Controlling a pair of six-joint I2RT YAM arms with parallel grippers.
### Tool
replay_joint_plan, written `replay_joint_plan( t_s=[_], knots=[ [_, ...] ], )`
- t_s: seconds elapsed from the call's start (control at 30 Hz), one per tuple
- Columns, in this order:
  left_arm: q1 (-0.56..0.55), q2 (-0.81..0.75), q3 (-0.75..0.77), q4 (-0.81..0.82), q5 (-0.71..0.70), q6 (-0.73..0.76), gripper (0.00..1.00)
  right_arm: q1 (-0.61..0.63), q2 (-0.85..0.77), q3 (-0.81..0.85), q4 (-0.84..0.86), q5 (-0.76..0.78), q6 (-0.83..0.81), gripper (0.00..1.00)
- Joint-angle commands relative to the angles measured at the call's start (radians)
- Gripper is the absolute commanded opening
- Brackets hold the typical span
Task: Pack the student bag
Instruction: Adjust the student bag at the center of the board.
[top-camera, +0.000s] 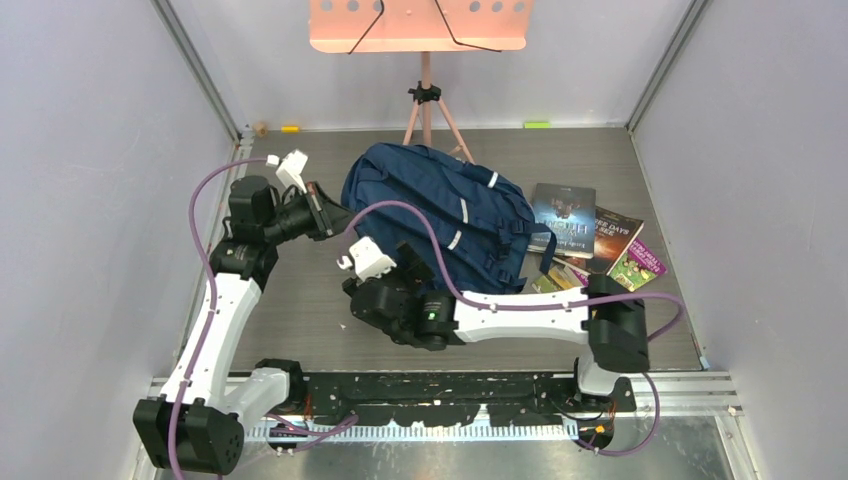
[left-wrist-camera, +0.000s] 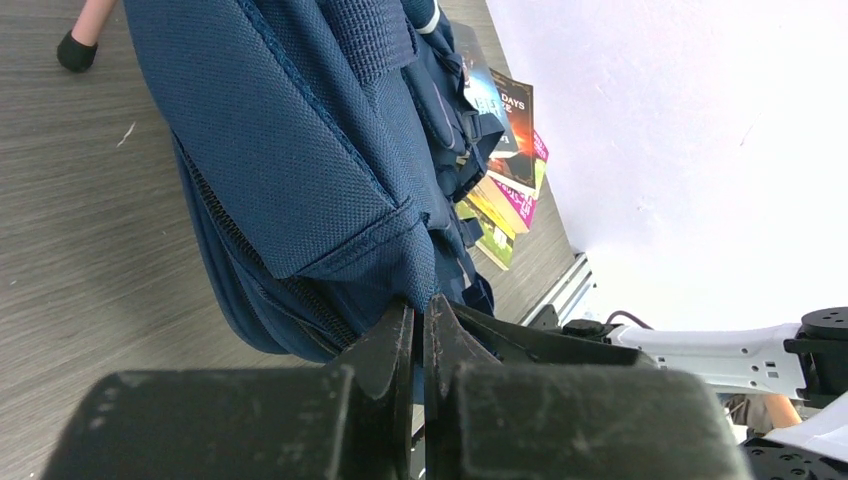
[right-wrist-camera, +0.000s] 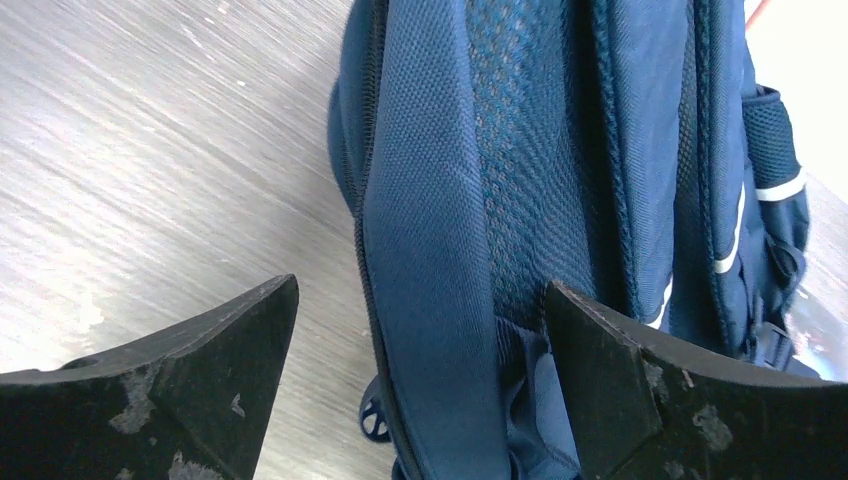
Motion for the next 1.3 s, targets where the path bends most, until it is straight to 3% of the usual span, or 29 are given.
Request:
replay_joint_plan(
  t_s=[0.0,0.23,0.3,0.37,0.43,0.5,0.57,0.83,1.13,1.27],
  knots=[
    [-0.009,-0.024,0.072,0.101,0.059,-0.013,0.00,-0.043,0.044,0.097,-0.142,0.130,0.061,1.00],
    [-0.009,-0.026,0.079,0.097,0.062,-0.006,0.00,-0.107,0.046,0.048,-0.169,0.172,0.069,0.99],
    [-0.009,-0.028,0.082,0.080,0.054,0.008,0.00,-0.124,0.051,0.043,-0.177,0.177,0.067,0.91],
    [-0.009,-0.030,0.083,0.063,0.044,0.022,0.00,-0.131,0.044,0.040,-0.178,0.180,0.061,0.72],
    [-0.009,-0.031,0.083,0.056,0.039,0.032,0.00,-0.132,0.025,0.040,-0.165,0.182,0.046,0.38],
    [-0.009,-0.030,0.085,0.052,0.038,0.039,0.00,-0.132,-0.013,0.040,-0.167,0.192,0.034,0.19],
    [-0.009,-0.031,0.090,0.052,0.040,0.046,0.11,-0.132,-0.048,0.035,-0.168,0.211,0.019,0.05],
    [-0.010,-0.064,0.137,-0.010,-0.020,0.160,0.97,-0.132,-0.232,0.004,-0.201,0.351,-0.047,0.00],
    [-0.009,-0.077,0.201,-0.145,-0.235,0.260,1.00,-0.132,-0.463,0.010,-0.023,0.378,-0.358,0.01],
    [-0.008,-0.080,0.165,-0.155,-0.337,0.225,1.00,-0.131,-0.533,0.082,-0.109,0.264,-0.297,0.00]
  ],
)
